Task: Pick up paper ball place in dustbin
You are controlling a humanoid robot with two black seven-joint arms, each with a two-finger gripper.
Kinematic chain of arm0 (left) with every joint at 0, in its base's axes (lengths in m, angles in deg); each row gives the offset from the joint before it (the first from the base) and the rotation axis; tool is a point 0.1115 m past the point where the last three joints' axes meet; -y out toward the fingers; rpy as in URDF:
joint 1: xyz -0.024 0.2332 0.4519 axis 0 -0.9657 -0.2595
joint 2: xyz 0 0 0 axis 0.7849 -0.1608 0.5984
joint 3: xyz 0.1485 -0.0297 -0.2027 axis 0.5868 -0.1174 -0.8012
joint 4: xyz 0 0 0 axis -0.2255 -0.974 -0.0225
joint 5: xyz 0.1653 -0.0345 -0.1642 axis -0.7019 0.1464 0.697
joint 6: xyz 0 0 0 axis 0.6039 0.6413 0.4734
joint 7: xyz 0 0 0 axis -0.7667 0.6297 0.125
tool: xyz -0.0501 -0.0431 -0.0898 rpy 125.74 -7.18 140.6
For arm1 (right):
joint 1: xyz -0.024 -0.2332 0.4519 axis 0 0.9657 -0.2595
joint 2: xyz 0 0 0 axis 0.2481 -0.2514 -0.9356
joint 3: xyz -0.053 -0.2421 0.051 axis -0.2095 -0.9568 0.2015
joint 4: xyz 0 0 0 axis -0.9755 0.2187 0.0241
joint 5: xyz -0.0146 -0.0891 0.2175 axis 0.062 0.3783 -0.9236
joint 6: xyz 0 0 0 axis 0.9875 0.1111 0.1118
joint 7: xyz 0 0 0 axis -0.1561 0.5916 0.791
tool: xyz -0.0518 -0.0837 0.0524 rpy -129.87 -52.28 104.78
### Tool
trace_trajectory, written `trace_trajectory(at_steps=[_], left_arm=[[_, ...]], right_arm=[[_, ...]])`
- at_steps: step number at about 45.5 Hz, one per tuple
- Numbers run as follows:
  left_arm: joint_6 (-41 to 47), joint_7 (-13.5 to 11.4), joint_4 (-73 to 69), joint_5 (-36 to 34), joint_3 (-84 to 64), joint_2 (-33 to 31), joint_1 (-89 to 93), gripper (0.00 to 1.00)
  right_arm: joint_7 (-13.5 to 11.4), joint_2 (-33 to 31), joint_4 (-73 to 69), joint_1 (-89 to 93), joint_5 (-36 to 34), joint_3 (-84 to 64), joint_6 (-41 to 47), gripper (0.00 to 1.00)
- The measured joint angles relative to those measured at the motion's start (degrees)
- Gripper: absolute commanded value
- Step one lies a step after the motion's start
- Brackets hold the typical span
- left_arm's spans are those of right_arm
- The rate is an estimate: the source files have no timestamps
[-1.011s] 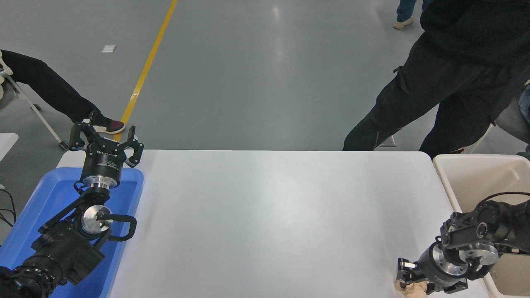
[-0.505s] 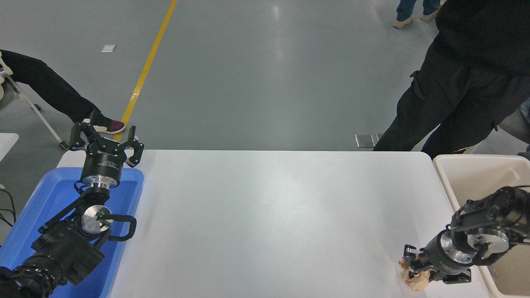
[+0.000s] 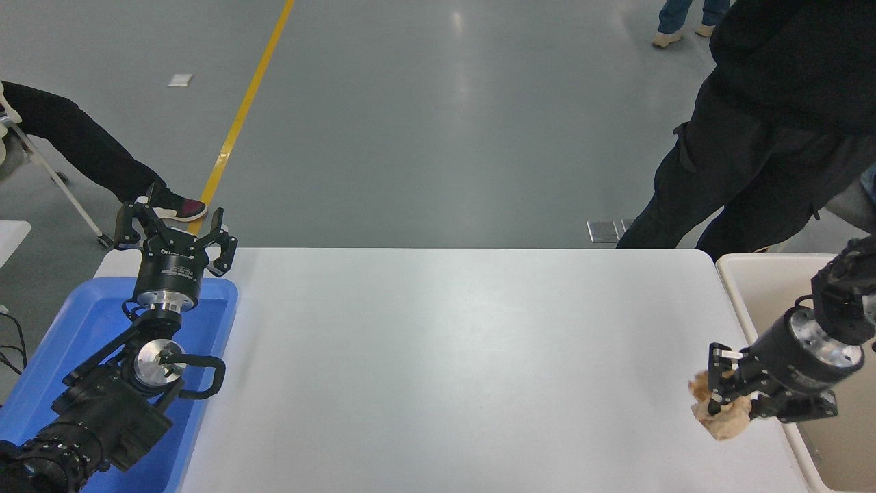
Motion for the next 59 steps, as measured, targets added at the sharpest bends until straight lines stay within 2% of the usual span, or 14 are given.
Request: trace_trajectory(at_steps=[17, 32, 45, 50, 59], left_arm=[[0.0, 0.0, 0.0, 0.0, 0.0, 0.0, 0.0, 0.99], [0.0, 0.0, 0.0, 0.0, 0.0, 0.0, 0.0, 0.99], [0.0, 0.0, 0.0, 0.0, 0.0, 0.0, 0.0, 0.99], [0.0, 0.0, 0.0, 0.0, 0.0, 0.0, 0.0, 0.99], [0.0, 0.0, 0.0, 0.0, 0.0, 0.0, 0.0, 0.99]], right_arm=[[0.0, 0.5, -1.4, -19.6, -2.1, -6.7, 5.3, 0.00], [-0.1, 3.1, -2.1, -28.7, -2.8, -9.3, 6.2, 0.00], [-0.2, 2.8, -0.9, -30.1, -2.6, -12.2, 6.2, 0.00], [-0.3, 1.0, 0.6, -27.3, -2.3, -14.1, 2.5, 0.00], [-0.3, -3.9, 7.0, -17.0, -2.1, -15.6, -10.0, 0.00]])
